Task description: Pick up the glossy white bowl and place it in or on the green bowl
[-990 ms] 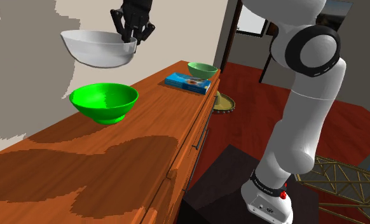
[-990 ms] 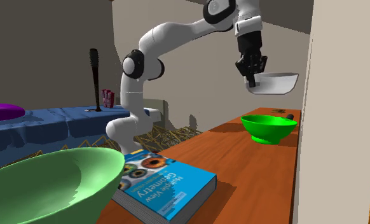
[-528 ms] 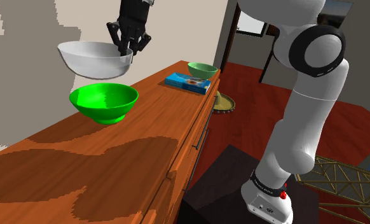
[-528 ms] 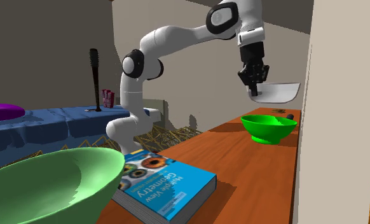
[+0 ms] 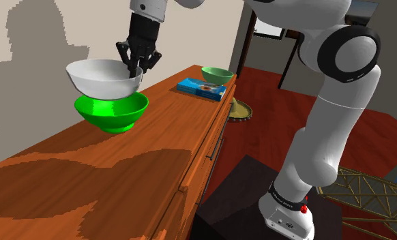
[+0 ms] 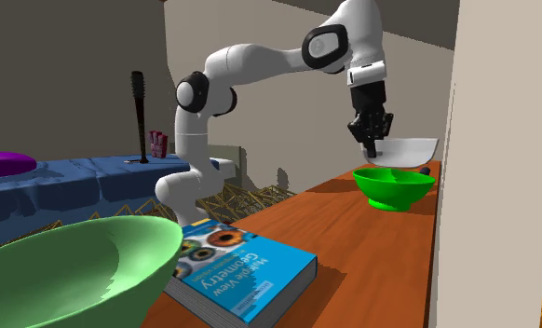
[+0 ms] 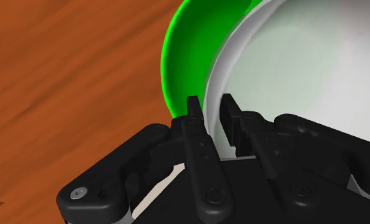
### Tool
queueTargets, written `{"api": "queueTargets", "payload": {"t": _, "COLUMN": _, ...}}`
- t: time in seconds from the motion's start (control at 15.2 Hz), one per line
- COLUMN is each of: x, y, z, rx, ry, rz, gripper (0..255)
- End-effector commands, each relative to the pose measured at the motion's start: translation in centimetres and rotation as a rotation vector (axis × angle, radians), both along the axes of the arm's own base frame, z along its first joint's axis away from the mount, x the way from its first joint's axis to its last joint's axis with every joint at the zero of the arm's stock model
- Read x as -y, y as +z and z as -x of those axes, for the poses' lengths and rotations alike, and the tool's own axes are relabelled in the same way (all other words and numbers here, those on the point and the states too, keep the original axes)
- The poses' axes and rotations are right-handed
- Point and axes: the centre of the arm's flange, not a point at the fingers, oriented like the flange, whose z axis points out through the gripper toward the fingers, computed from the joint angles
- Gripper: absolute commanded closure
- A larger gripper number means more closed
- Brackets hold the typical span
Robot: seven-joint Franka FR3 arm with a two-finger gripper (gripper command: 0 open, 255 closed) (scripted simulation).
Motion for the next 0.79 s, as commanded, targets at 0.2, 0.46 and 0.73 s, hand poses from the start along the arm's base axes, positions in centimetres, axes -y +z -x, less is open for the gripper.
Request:
{"api": "queueTargets", "payload": {"t": 0.2, "x": 0.01, "y": -1.08, "z": -0.01, "rx": 0.001, "ry": 0.0, "rz": -0.001, "gripper": 255}}
{"api": "queueTargets", "payload": {"t": 0.46, "x": 0.01, "y": -1.08, "z": -0.01, "rx": 0.001, "ry": 0.0, "rz": -0.001, "gripper": 255}}
{"api": "queueTargets", "payload": {"t": 0.73, "x": 0.01, "y": -1.07, "z": 0.0, "rx": 0.001, "ry": 0.0, "rz": -0.001, "gripper": 0}}
